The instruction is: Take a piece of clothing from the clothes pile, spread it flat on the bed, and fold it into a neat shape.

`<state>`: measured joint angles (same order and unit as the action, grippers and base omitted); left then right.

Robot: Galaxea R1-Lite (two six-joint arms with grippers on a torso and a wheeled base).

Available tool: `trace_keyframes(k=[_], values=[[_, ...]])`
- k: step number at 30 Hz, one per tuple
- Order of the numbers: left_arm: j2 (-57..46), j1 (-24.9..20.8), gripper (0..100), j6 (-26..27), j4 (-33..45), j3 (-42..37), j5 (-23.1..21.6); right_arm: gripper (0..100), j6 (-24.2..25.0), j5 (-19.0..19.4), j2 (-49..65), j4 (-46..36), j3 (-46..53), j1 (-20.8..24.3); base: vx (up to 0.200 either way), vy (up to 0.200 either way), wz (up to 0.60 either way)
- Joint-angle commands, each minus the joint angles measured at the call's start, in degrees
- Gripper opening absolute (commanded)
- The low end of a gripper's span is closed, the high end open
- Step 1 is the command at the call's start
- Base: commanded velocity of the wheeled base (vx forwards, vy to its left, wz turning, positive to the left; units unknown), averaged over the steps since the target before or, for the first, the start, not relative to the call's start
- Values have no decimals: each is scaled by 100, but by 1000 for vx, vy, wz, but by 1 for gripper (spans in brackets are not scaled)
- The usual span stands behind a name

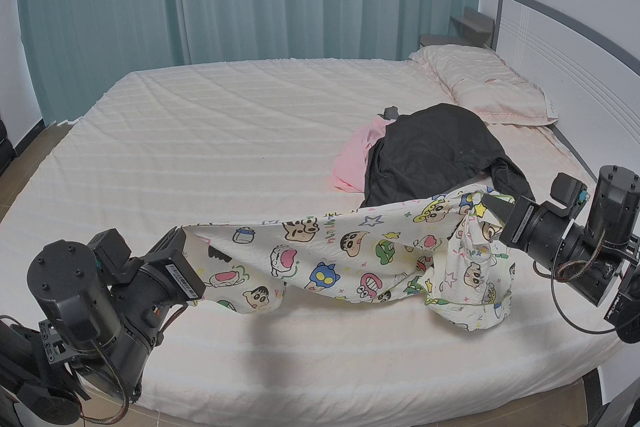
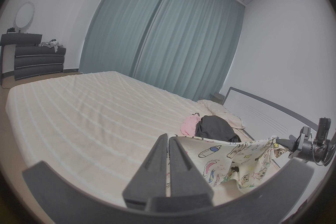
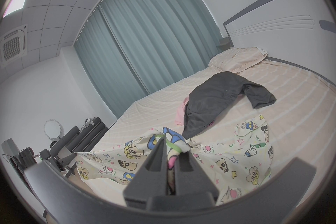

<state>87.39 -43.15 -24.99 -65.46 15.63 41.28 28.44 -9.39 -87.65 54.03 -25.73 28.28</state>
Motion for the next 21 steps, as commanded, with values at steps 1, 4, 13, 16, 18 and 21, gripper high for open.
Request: trace_keyframes(k=[1, 4, 13, 16, 18, 21], values=[[-12, 0, 0, 3, 7, 2, 3, 0, 4, 16, 20, 11, -2, 2, 0, 200, 0], [-12, 9, 0, 3, 7, 2, 3, 0, 4, 7, 20, 2, -2, 2, 0, 200, 0], [-12, 9, 0, 3, 7, 2, 3, 0, 4, -2, 20, 11, -19, 2, 0, 200, 0], [-12, 9, 0, -6, 7, 10, 3, 0, 4, -2, 29, 11, -19, 2, 0, 200, 0], [-12, 9, 0, -6, 7, 10, -6, 0, 4, -2, 29, 11, -28, 11, 0, 200, 0], [-12, 9, 0, -6, 7, 10, -6, 0, -5, 7, 20, 125, -2, 11, 0, 200, 0]])
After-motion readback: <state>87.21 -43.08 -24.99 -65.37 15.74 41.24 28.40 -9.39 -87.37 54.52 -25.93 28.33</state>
